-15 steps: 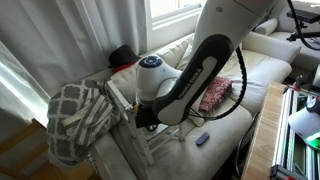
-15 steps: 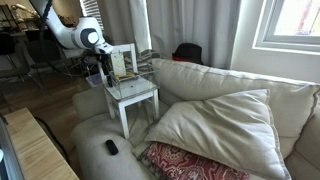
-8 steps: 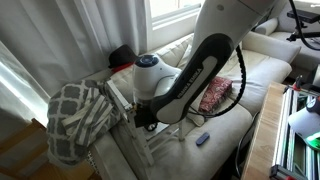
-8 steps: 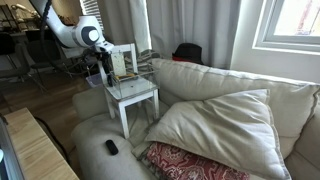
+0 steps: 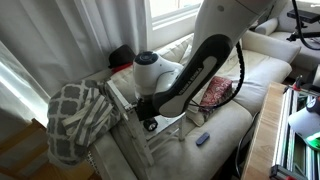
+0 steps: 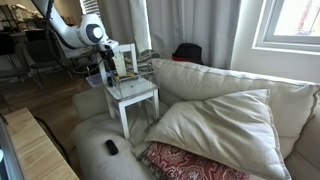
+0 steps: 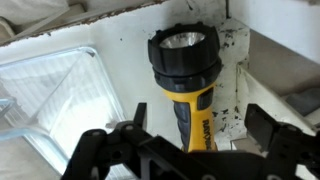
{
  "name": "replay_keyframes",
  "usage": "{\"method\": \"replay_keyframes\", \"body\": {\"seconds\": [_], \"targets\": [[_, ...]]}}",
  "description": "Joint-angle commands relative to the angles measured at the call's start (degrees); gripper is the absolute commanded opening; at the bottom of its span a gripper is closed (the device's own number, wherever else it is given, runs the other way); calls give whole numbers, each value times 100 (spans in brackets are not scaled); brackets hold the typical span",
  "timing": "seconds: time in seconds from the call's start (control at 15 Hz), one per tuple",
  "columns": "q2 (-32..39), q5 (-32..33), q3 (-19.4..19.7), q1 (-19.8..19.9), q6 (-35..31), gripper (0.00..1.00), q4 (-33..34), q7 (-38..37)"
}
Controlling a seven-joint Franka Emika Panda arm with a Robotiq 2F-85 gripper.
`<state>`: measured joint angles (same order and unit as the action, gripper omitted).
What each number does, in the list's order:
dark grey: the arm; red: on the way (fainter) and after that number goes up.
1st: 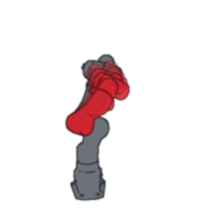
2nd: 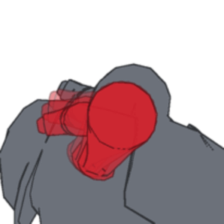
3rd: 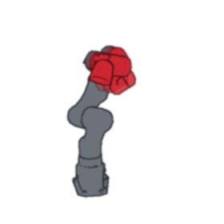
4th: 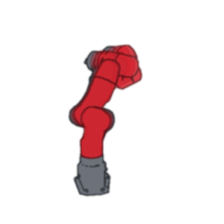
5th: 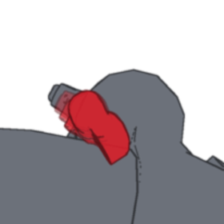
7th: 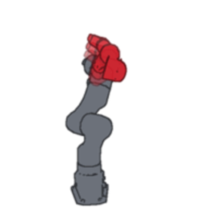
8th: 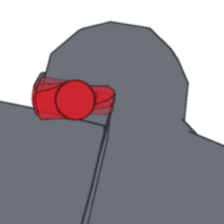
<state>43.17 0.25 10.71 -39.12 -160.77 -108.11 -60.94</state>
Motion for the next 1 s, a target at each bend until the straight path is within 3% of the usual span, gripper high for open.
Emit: {"method": "replay_keyframes", "body": {"seconds": [0.0,0.73,0.93], "targets": [[138,160,-16,51,28,100,102,15],[678,64,-38,12,-627,100,312,121],[779,-12,-56,46,-750,66,332,158]]}}
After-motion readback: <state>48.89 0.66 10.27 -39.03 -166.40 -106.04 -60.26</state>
